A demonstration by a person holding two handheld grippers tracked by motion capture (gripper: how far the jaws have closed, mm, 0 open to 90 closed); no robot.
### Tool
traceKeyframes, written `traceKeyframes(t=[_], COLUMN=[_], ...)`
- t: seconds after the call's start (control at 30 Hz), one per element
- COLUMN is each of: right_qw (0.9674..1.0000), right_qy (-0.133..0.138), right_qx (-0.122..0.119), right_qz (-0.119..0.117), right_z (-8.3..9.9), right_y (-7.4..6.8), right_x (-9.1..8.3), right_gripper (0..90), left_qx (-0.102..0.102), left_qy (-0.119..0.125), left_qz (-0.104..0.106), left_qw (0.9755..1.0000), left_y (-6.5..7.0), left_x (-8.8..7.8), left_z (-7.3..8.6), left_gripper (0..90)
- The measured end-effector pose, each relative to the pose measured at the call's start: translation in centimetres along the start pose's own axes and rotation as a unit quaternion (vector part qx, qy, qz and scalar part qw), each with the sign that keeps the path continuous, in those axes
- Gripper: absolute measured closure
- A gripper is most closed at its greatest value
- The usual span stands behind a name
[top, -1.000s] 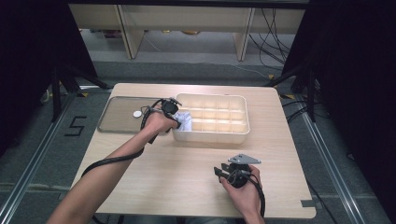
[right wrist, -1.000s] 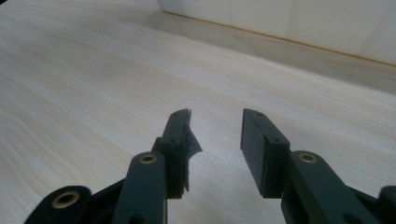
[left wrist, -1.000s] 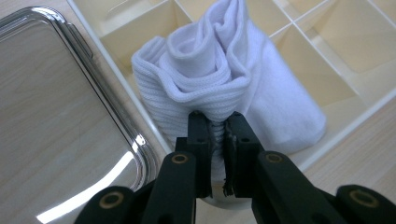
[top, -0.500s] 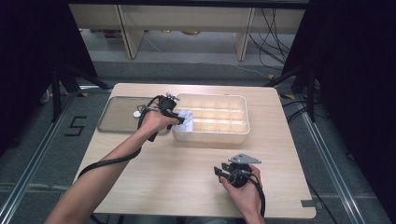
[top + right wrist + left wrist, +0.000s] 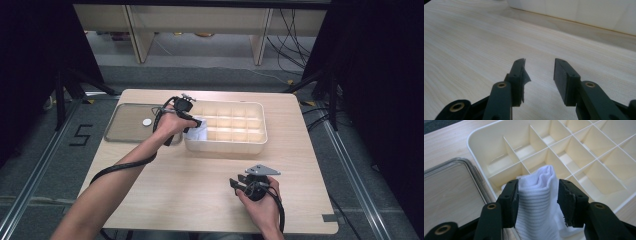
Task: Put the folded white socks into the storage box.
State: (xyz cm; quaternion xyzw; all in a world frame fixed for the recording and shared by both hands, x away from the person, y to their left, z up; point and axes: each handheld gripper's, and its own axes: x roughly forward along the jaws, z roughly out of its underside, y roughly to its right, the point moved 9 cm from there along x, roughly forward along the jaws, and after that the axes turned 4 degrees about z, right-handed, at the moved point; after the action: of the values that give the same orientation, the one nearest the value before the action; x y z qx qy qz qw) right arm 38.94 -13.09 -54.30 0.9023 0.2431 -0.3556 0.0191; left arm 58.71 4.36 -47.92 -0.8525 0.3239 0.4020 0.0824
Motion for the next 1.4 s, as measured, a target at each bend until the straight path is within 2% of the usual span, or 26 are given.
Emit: traceKeyframes(t=[0.13,0.2,0.27,0.37,0.4,0.47,0.5,0.6,0.63,0.87,0.9,1.17,1.4], right_qw=[1.0,1.0,1.0,1.0,1.0,1.0,1.0,1.0,1.0,0.9999,0.9999,1.0,0.9999], right_qy=[0.0,0.0,-0.005,-0.006,-0.006,-0.004,-0.004,-0.004,-0.004,-0.006,-0.007,0.001,-0.006], right_qx=[0.002,-0.001,0.007,0.005,0.004,0.002,0.002,0.0,0.002,0.004,0.006,0.003,0.006], right_qz=[0.0,-0.001,-0.003,-0.007,-0.006,-0.005,-0.005,-0.006,-0.005,-0.007,-0.008,-0.006,-0.006], right_z=[0.0,0.0,0.1,0.1,0.1,0.1,0.1,0.1,0.1,0.1,0.1,0.0,0.0], right_y=[0.0,0.0,-0.2,-0.3,-0.3,-0.2,-0.2,-0.1,-0.2,-0.3,-0.4,-0.4,-0.4], right_x=[0.0,0.0,0.0,0.1,0.1,0.1,0.1,0.1,0.1,0.0,0.0,0.2,0.0], right_gripper=[61.4,61.2,61.0,60.8,60.8,60.8,60.8,60.7,60.7,60.7,60.7,60.7,60.7], left_qx=[0.005,0.016,0.015,0.007,-0.002,-0.005,-0.006,-0.01,-0.007,0.036,0.037,0.05,0.066], left_qy=[-0.002,-0.007,-0.013,-0.016,-0.021,-0.03,-0.031,-0.034,-0.033,-0.036,-0.032,-0.048,-0.05], left_qz=[-0.007,-0.011,-0.013,-0.016,-0.016,-0.016,-0.016,-0.015,-0.017,-0.02,-0.023,-0.021,-0.023], left_qw=[1.0,0.9998,0.9997,0.9997,0.9997,0.9994,0.9994,0.9993,0.9993,0.9985,0.9986,0.9974,0.9963], left_y=[-0.1,-0.1,0.0,-0.1,-0.2,-0.3,-0.4,-0.5,-0.5,-0.1,0.0,0.2,0.2], left_x=[0.4,0.7,1.0,1.5,1.6,1.7,1.8,1.8,1.8,1.1,1.1,0.9,1.1], left_z=[-0.3,-0.3,-0.2,-0.1,0.1,0.4,0.5,0.8,0.8,1.0,1.1,1.7,2.1], left_gripper=[47.3,44.1,41.8,41.2,42.2,52.7,52.7,64.3,68.8,72.1,72.2,73.2,73.2])
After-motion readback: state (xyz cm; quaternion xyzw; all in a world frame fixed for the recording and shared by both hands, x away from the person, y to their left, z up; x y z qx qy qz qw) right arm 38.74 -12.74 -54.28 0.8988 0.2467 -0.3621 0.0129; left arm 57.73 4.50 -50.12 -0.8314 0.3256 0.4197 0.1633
